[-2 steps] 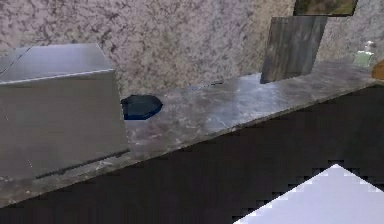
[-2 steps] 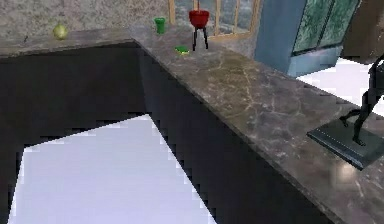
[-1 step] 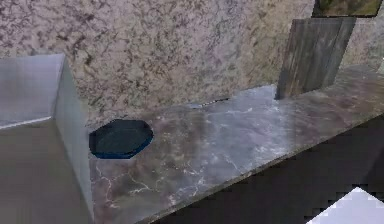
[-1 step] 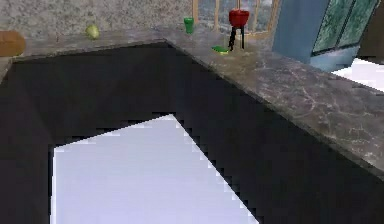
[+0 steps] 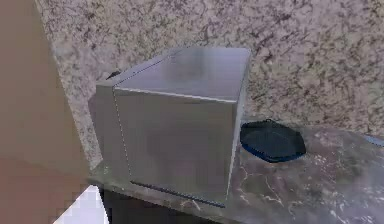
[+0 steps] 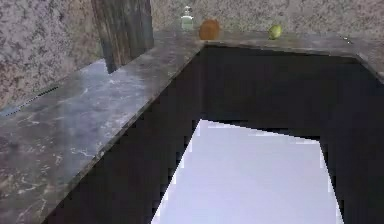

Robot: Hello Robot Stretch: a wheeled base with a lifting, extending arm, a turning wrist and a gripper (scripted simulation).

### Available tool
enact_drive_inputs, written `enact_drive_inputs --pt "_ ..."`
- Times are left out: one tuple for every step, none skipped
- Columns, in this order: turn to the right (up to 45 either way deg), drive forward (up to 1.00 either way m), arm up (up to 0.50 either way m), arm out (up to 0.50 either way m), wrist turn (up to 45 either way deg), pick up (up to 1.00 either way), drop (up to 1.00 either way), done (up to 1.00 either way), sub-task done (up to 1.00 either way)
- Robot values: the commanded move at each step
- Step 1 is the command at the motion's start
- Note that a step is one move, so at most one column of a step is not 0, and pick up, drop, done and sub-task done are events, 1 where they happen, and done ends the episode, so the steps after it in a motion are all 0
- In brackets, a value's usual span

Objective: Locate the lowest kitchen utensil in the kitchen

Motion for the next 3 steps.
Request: enact_drive_inputs --pt "-45.0 0.0 0.0 0.0 0.0 0.0 0.0 0.0 0.0" --pt "-39.0 0.0 0.0 0.0 0.0 0.0 0.0 0.0 0.0" --pt "-3.0 0.0 0.0 0.0 0.0 0.0 0.0 0.0 0.0"
